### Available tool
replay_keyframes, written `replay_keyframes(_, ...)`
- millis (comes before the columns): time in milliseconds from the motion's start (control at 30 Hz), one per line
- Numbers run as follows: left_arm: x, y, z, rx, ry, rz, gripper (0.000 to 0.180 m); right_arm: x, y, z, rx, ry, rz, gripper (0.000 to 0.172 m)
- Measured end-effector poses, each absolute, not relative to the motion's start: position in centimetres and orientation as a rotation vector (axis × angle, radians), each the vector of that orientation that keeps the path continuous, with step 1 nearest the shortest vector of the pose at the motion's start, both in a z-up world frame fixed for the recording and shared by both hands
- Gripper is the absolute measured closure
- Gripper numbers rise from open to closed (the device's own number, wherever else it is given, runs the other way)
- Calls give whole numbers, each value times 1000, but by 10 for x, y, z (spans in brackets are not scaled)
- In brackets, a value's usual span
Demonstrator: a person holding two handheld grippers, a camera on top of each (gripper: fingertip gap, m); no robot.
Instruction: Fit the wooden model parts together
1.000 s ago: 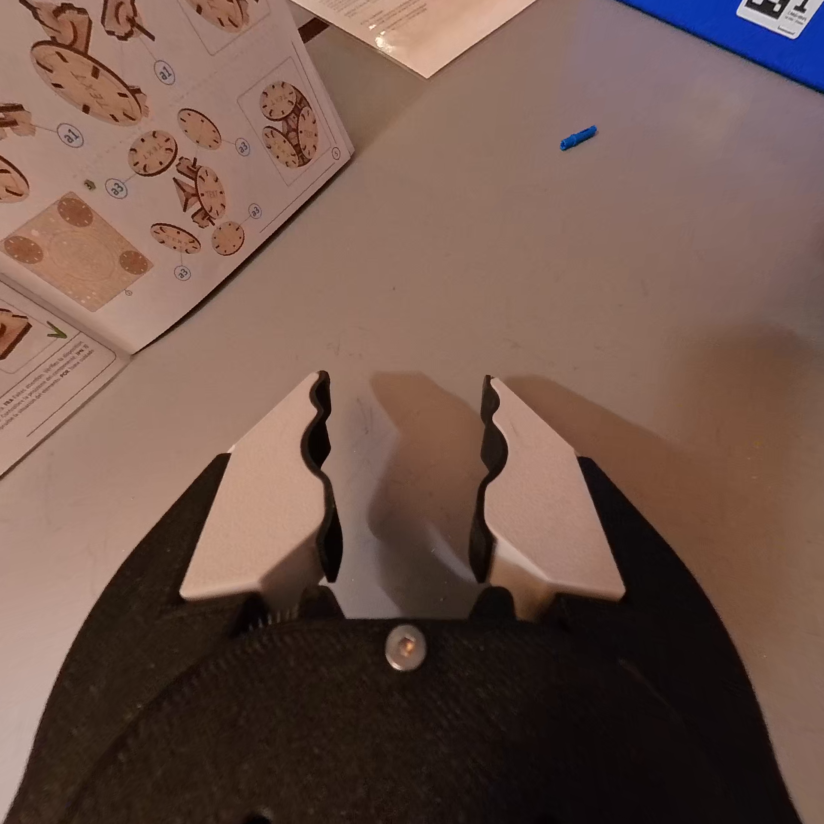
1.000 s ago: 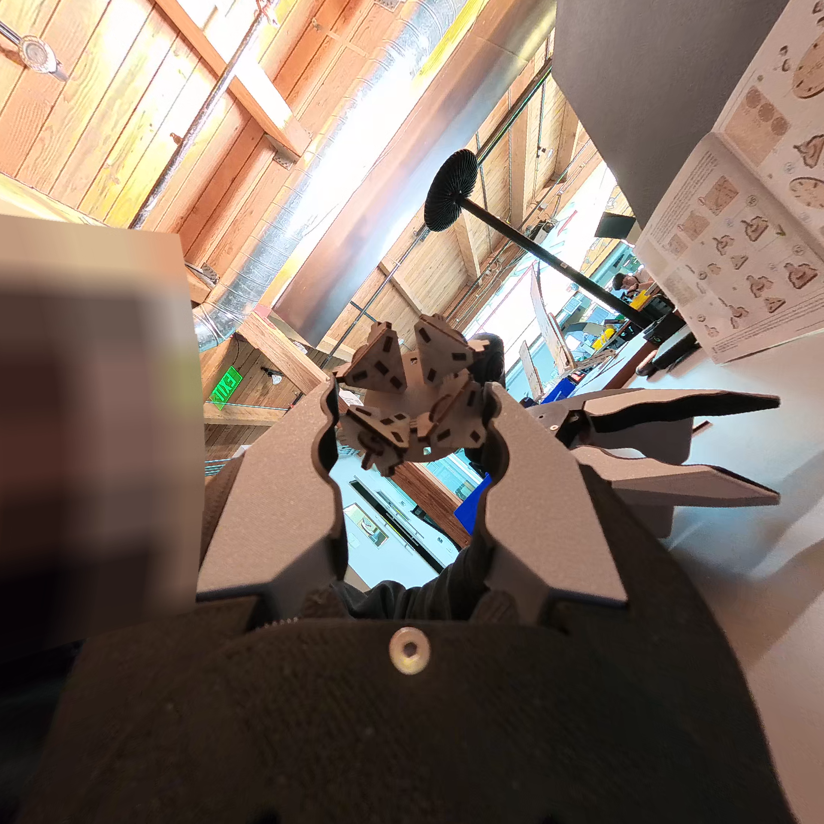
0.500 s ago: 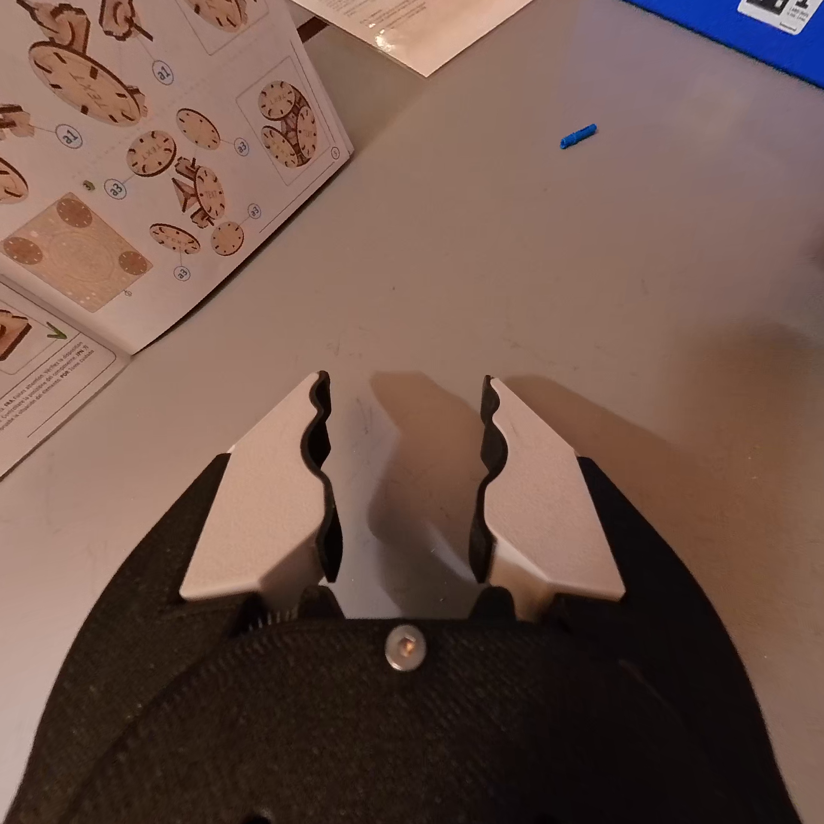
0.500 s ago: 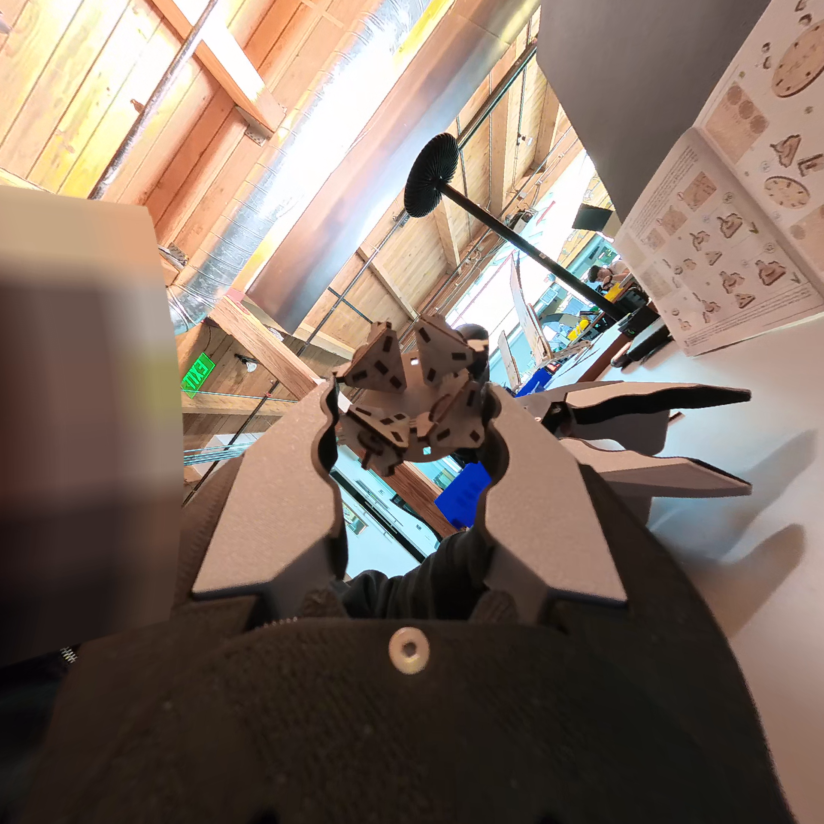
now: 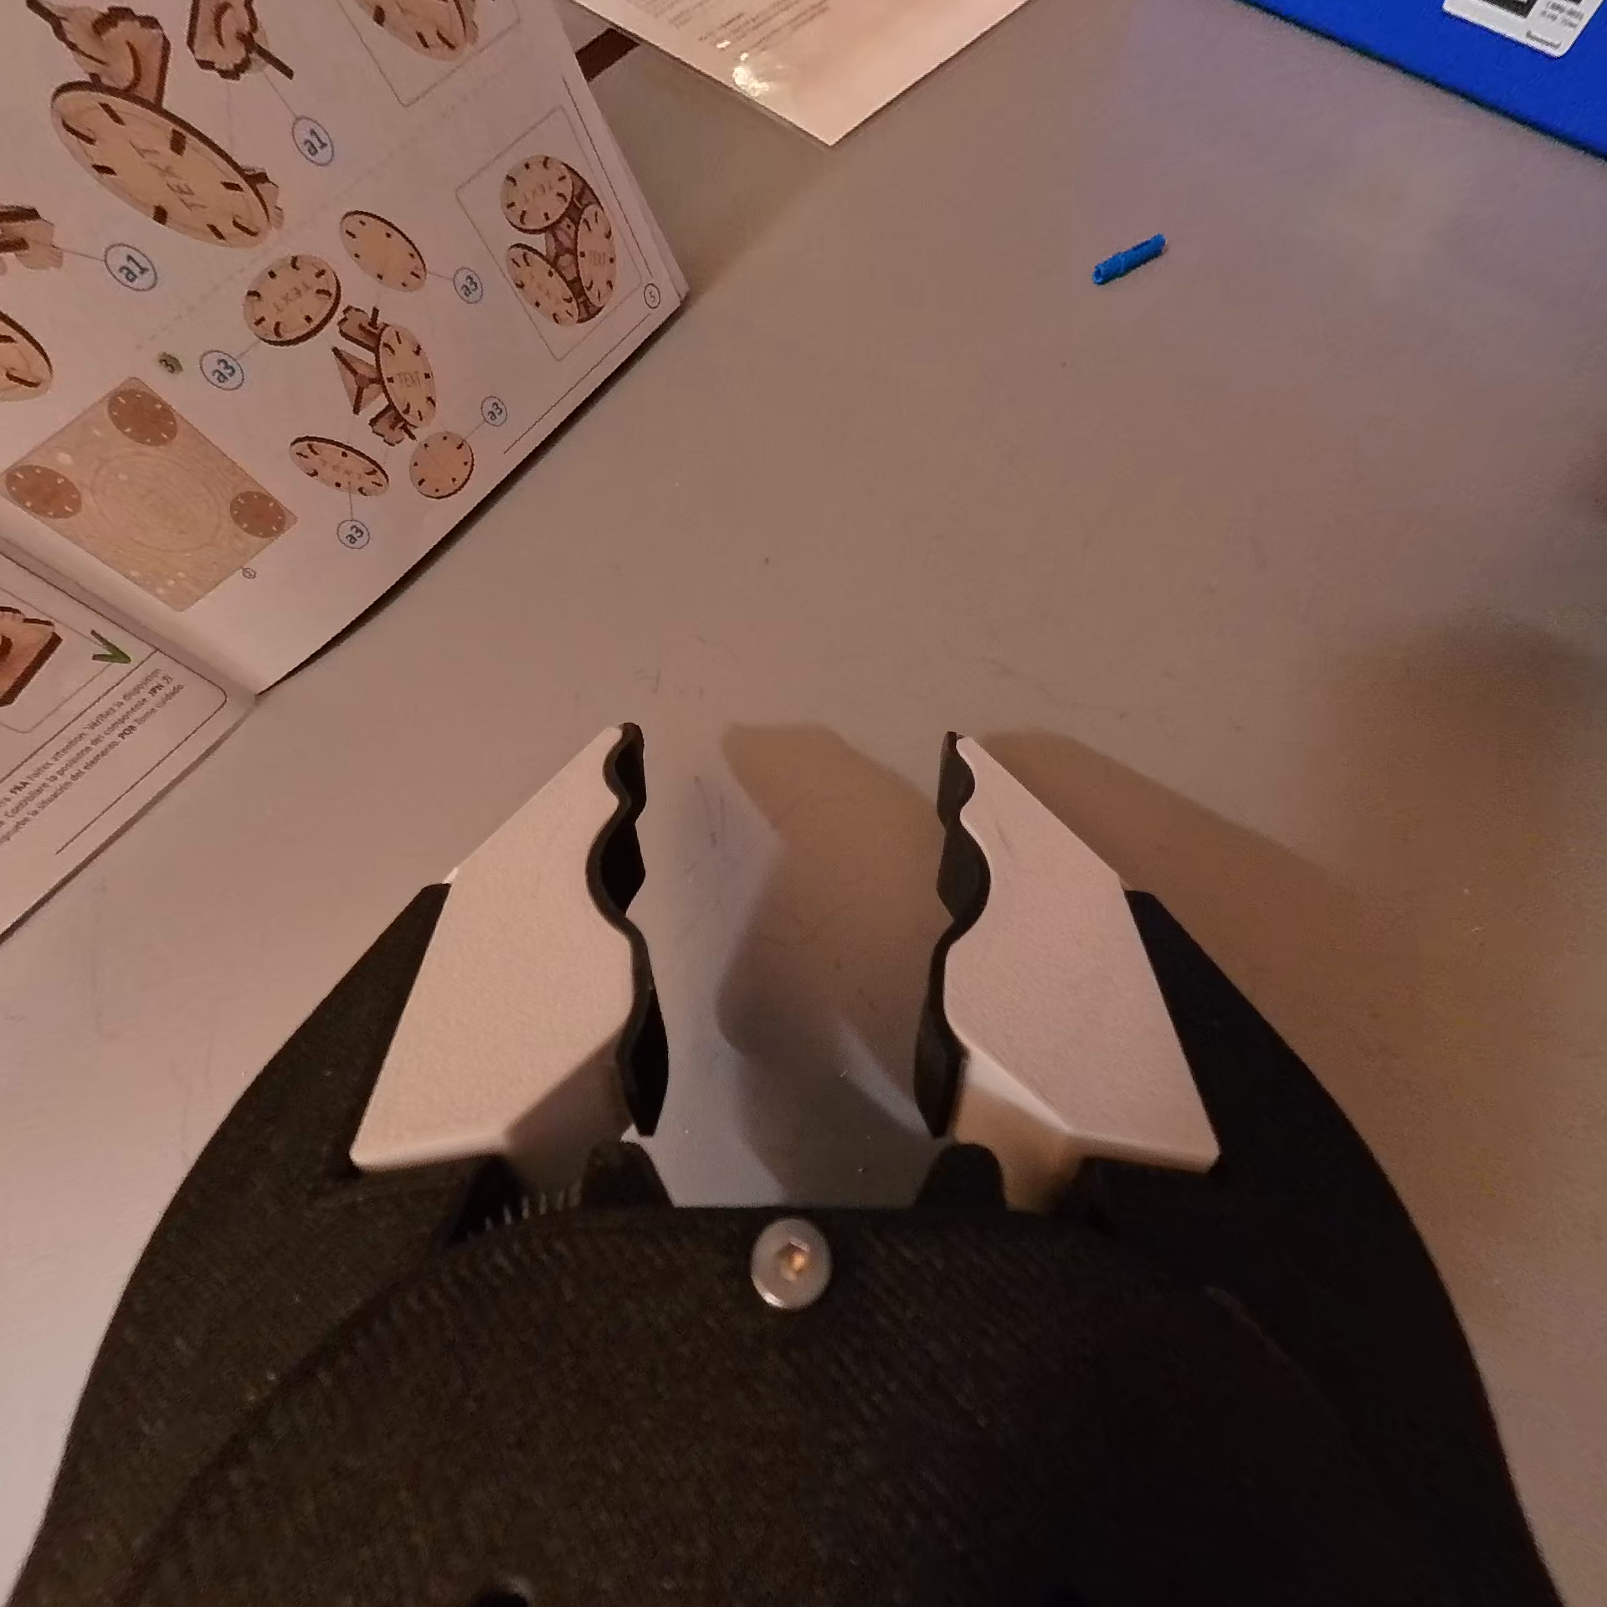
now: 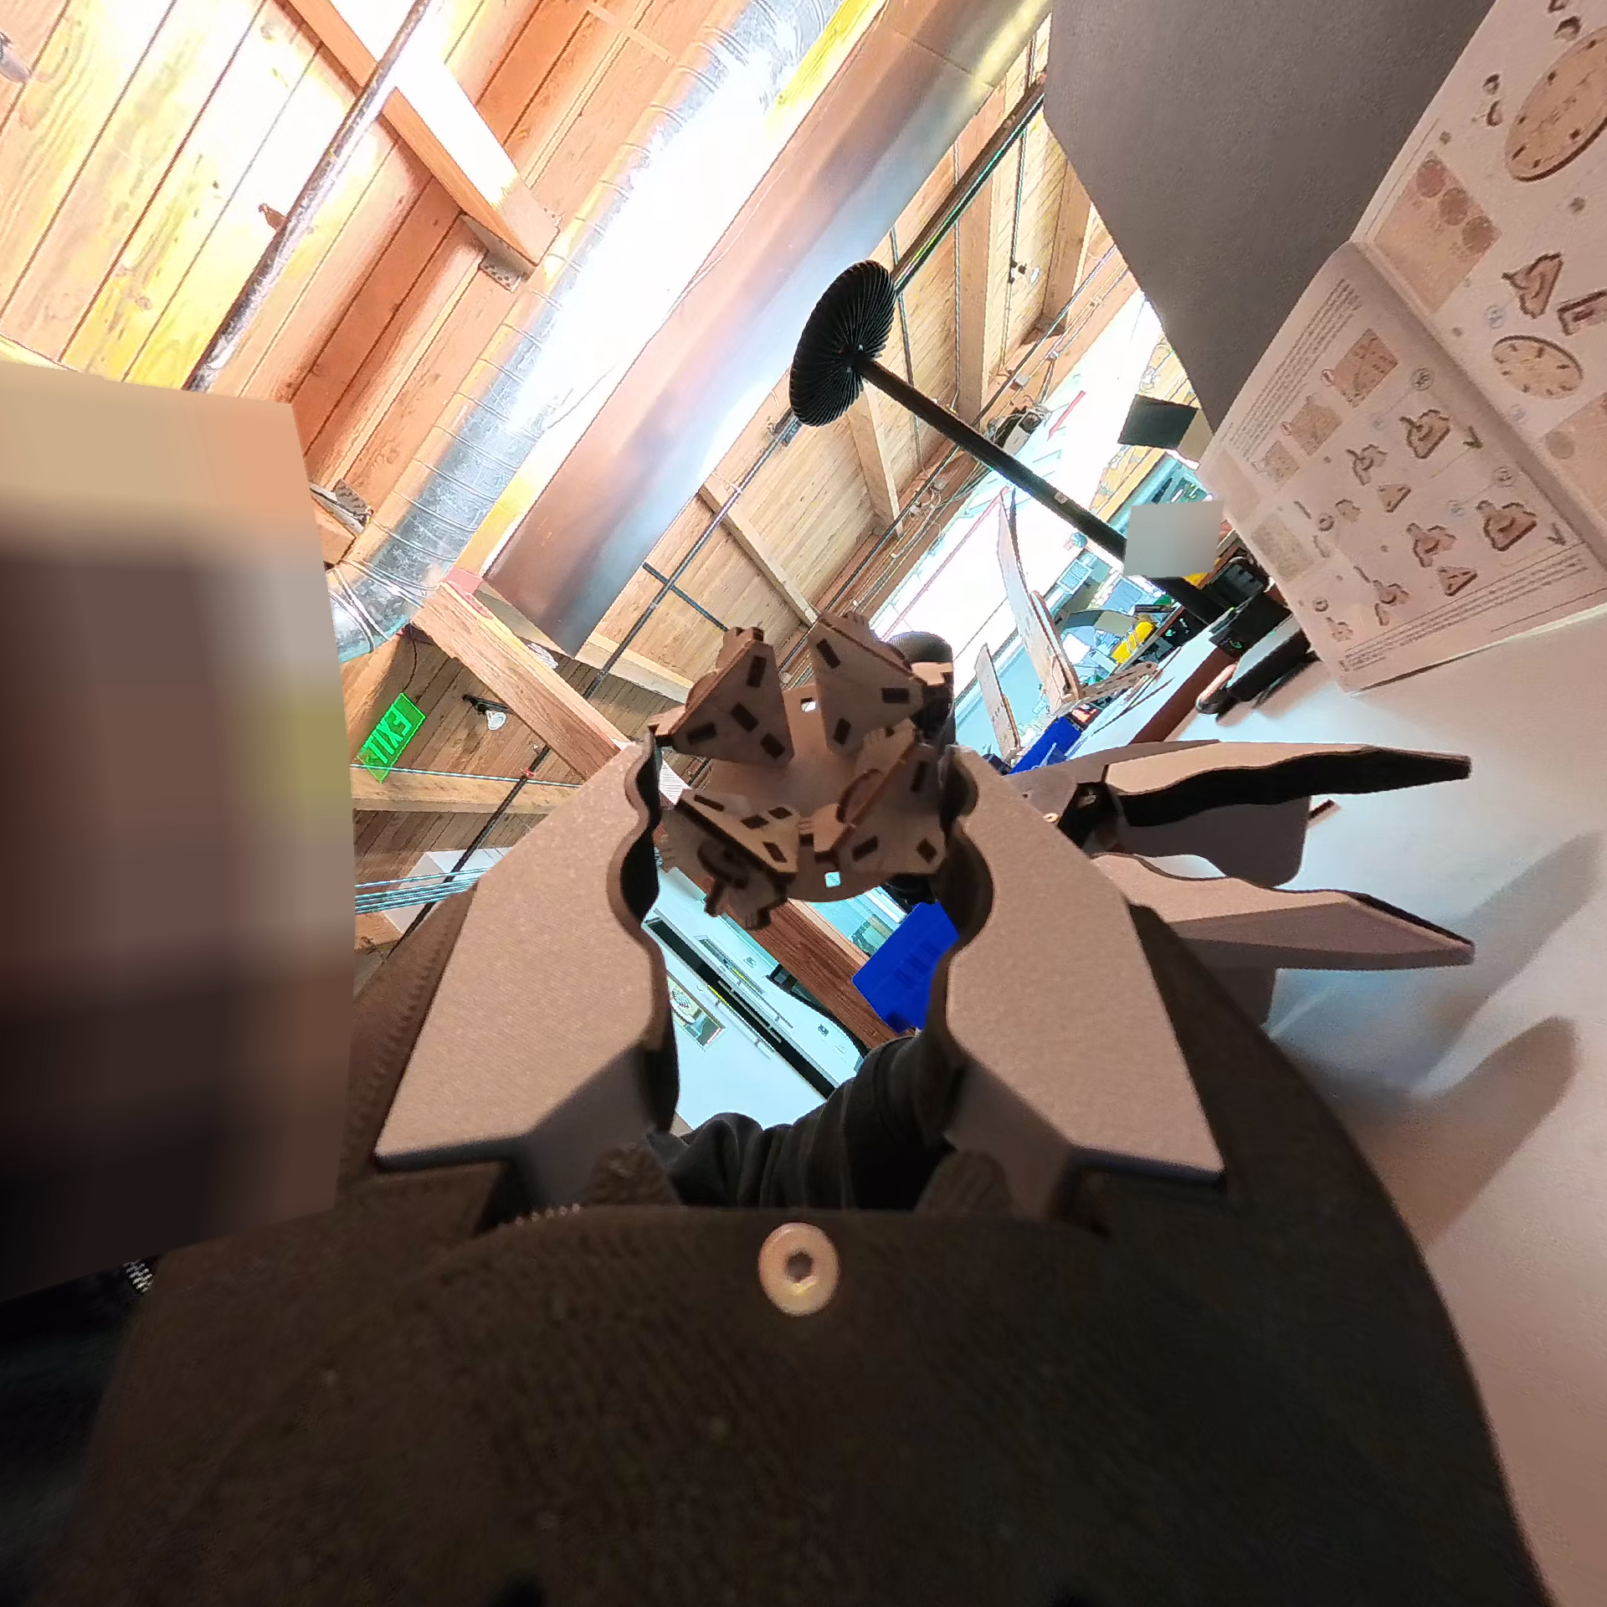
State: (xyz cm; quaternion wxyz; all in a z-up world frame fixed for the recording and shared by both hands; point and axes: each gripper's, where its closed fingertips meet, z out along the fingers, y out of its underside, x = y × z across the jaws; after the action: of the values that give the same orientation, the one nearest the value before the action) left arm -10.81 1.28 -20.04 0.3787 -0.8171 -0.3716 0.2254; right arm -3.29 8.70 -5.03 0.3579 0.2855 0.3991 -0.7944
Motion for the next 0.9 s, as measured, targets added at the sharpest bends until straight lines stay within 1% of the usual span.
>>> replay_keyframes(767, -108, 13, -200, -2089, -948, 581, 114, -34, 85, -53, 754, 1065, -2052, 108)
replay_keyframes(900, -108, 9, -190, -2010, -954, 583, 114, -35, 86, -54, 759, 1063, -2051, 108)
